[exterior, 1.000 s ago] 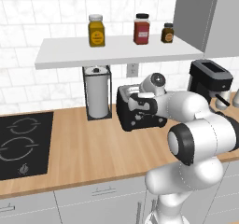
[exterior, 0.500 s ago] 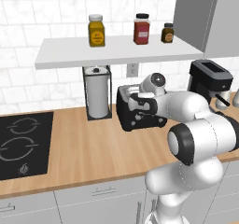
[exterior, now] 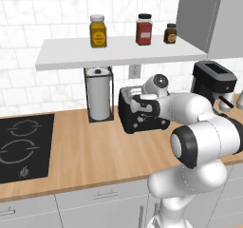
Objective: Start the toaster. Once the lever pops up, take the bread to the plate on the dining counter.
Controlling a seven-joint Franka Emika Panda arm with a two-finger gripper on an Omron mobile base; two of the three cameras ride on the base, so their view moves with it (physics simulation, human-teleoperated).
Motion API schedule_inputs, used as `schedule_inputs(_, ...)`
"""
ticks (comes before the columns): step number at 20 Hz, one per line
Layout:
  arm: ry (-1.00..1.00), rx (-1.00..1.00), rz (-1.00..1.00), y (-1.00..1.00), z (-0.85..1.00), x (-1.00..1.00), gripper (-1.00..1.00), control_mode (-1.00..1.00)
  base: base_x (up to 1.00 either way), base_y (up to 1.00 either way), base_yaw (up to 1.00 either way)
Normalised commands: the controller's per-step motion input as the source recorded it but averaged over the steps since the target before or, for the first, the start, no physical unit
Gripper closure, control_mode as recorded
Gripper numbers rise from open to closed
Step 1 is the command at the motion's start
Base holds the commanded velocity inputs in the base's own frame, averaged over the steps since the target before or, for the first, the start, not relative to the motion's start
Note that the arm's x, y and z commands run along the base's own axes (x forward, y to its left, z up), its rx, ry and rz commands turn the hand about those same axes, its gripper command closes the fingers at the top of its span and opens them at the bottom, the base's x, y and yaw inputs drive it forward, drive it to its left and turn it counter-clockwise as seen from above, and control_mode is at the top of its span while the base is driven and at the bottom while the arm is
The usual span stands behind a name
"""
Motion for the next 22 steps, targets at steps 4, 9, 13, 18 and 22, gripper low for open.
schedule_inputs(4, 0.0, 0.0, 0.0, 0.0, 0.0, 0.0, -1.0, -1.0, 0.0, 0.0, 0.0)
schedule_inputs(9, 0.0, 0.0, 0.0, 0.0, 0.0, 0.0, -1.0, -1.0, 0.0, 0.0, 0.0)
schedule_inputs(13, 0.0, 0.0, 0.0, 0.0, 0.0, 0.0, -1.0, -1.0, 0.0, 0.0, 0.0)
schedule_inputs(18, 0.0, 0.0, 0.0, 0.0, 0.0, 0.0, -1.0, -1.0, 0.0, 0.0, 0.0)
schedule_inputs(22, 0.0, 0.0, 0.0, 0.0, 0.0, 0.0, -1.0, -1.0, 0.0, 0.0, 0.0)
